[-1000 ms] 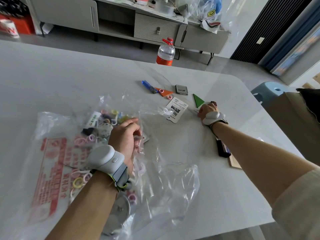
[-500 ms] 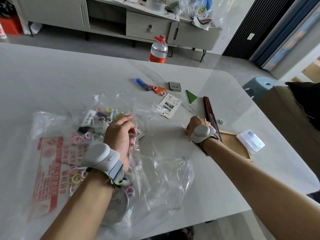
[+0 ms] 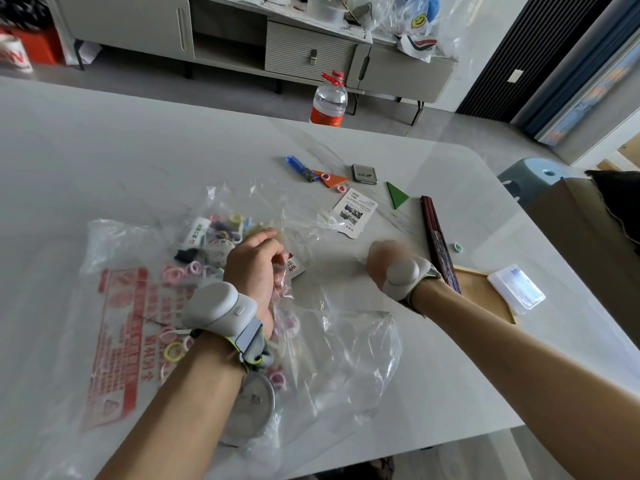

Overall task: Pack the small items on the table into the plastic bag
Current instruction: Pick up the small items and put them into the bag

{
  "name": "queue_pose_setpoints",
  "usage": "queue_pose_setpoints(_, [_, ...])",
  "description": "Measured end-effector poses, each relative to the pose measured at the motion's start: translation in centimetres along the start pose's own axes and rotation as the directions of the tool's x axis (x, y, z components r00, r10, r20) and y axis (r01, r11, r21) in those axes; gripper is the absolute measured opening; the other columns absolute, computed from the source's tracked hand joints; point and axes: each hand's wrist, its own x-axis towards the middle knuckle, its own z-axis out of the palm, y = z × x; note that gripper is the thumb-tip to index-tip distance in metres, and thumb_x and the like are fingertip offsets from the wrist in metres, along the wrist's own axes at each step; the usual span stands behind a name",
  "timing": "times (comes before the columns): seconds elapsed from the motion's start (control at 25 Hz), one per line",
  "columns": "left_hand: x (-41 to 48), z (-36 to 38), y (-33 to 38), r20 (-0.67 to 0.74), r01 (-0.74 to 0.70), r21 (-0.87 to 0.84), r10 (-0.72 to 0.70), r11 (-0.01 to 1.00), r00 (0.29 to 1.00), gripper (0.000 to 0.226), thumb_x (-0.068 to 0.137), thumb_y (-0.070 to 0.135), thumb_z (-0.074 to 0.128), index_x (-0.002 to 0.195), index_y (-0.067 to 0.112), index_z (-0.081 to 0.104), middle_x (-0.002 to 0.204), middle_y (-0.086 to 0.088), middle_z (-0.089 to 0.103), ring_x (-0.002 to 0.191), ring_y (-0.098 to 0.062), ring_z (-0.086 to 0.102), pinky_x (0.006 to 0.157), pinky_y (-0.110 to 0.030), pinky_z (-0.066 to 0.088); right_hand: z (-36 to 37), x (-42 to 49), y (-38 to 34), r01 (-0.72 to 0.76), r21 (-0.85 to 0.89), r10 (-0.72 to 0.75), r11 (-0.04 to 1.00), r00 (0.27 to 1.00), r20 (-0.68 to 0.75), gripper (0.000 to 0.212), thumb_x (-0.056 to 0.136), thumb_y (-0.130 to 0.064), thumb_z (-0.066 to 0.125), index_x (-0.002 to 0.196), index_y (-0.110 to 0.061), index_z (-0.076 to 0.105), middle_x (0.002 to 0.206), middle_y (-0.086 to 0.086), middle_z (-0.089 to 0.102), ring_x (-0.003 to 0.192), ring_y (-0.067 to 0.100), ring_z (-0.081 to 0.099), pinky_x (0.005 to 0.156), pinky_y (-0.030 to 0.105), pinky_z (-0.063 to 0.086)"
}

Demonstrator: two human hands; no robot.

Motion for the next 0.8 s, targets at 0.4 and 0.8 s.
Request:
queue_pose_setpoints(0.4, [0.0,-0.7,0.6,0.082,-0.051,0.049,0.047,0.997,0.996,0.026,0.073,0.003,0.046,0.096,0.011,0.057,0.049,0.004,0.049,0.031,-0.005,0.036,0.037,-0.016,0.029,-1.8,-3.7,-6.0,0.244,0.814,-0.598,0.527,0.787,0.152,0.009,0.091,-0.010,0.059,0.089,-0.008,0.068,0.077,0.004,0.068,0.068,0.009,0.063,0.069,0.020,0.054])
queue_pose_setpoints(0.8, [0.1,-0.7,0.7,0.012,0.001,0.046,-0.002,0.999,1.000,0.026,0.079,-0.004,0.037,0.088,0.007,0.059,0.054,-0.007,0.043,0.031,-0.011,0.030,0.035,-0.012,0.020,0.1,7.3,-0.7,-0.128,0.541,0.181,0.831,0.982,-0.045,0.075,0.073,-0.056,0.068,0.130,-0.013,0.044,0.122,0.008,0.047,0.117,0.031,0.048,0.101,0.040,0.042])
